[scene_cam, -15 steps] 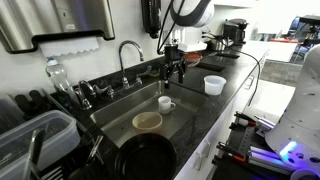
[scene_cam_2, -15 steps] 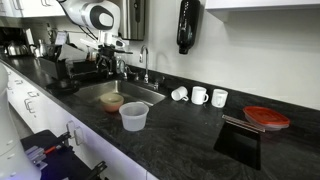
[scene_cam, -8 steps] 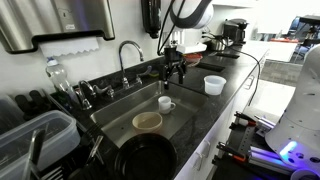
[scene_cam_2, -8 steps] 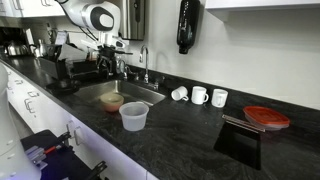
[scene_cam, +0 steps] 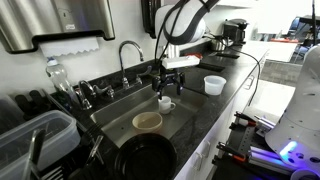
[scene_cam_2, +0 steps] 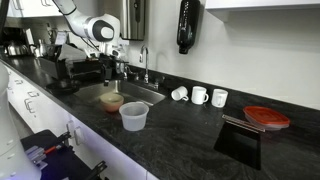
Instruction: Remove the bowl from the sink and put it on the right side of the counter
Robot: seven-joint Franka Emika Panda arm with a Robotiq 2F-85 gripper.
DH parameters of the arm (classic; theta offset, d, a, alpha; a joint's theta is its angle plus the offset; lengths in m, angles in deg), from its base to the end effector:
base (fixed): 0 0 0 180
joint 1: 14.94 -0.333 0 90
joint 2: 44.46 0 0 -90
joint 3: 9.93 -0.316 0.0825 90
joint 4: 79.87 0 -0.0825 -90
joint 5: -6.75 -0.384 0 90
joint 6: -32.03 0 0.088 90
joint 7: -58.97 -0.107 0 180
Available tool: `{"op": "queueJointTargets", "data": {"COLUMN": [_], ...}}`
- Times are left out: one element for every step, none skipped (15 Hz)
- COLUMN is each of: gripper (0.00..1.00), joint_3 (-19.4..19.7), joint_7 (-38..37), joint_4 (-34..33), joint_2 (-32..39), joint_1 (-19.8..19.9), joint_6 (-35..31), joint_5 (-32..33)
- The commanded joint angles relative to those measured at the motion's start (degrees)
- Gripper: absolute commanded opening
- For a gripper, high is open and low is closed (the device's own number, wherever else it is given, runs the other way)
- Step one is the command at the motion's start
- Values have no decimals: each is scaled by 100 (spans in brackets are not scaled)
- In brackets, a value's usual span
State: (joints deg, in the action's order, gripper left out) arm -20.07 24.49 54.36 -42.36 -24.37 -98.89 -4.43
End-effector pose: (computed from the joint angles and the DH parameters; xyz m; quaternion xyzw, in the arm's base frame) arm 0.4665 0.1707 0.3108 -0.9768 0.1955 0.0753 0.0444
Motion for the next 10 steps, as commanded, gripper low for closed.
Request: {"op": "queueJointTargets", "data": {"gripper": [100, 100, 100, 100, 100, 100, 100, 100, 100, 100], "joint_3": [26, 40, 49, 55, 61, 66, 69, 69, 69, 69], "joint_7": [-848, -992, -678, -799, -854, -877, -887, -890, -892, -892], "joint_4": [-199, -239, -82, -111, -150, -189, -209, -217, -219, -218], "joint_2": [515, 715, 461, 609, 703, 744, 739, 729, 724, 725], "joint_1": [-110, -154, -132, -164, -180, -183, -181, -180, -180, -180], "joint_6": [-261, -400, -265, -364, -411, -412, -411, -410, -410, -410], "joint_5": [5, 31, -1, -2, -4, -5, -5, -5, -5, -5]}}
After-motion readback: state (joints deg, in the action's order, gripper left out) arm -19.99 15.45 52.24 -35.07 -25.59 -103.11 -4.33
